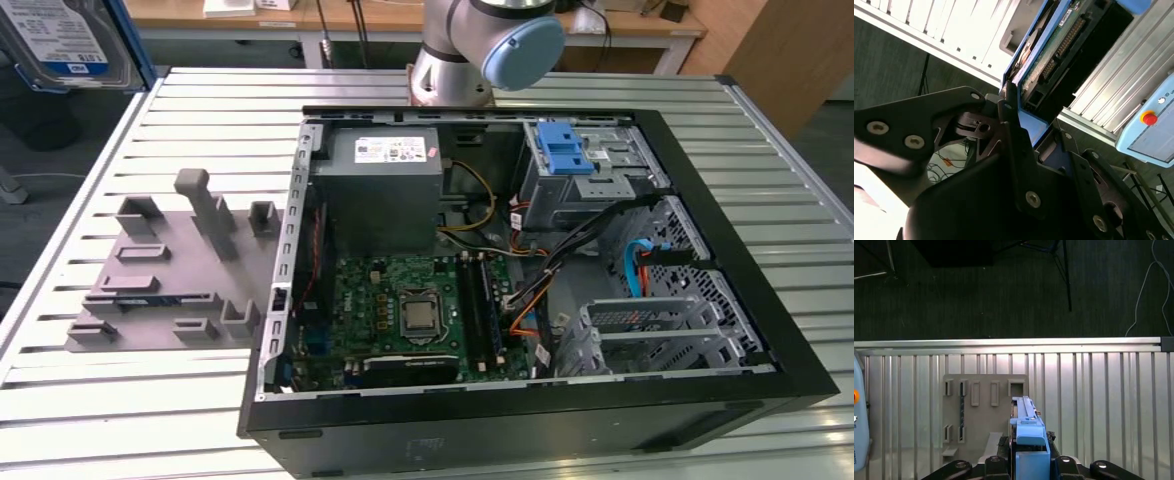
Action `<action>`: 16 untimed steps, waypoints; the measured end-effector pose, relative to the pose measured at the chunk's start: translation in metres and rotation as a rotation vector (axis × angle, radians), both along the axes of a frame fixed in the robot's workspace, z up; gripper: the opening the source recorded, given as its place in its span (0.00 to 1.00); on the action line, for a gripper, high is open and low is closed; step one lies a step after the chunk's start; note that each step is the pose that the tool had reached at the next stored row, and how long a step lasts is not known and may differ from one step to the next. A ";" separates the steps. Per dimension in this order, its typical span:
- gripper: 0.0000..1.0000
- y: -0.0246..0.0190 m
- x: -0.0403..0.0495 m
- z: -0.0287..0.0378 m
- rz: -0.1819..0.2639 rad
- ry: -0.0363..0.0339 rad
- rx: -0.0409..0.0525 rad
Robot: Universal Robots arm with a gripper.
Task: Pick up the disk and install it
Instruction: 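Pick up the disk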
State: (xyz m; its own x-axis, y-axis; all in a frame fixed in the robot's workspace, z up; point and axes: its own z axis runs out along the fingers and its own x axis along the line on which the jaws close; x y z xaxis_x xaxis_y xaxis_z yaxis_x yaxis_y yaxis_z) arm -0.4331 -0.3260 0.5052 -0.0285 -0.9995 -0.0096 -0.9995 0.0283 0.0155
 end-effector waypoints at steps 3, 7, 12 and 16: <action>0.36 -0.0005 -0.0001 0.0000 0.000 0.0000 0.0000; 0.36 -0.0038 0.0011 0.0000 0.000 0.0000 0.0000; 0.36 -0.0051 0.0055 0.0000 0.000 -0.0001 0.0000; 0.36 -0.0051 0.0091 -0.0001 0.000 -0.0001 0.0000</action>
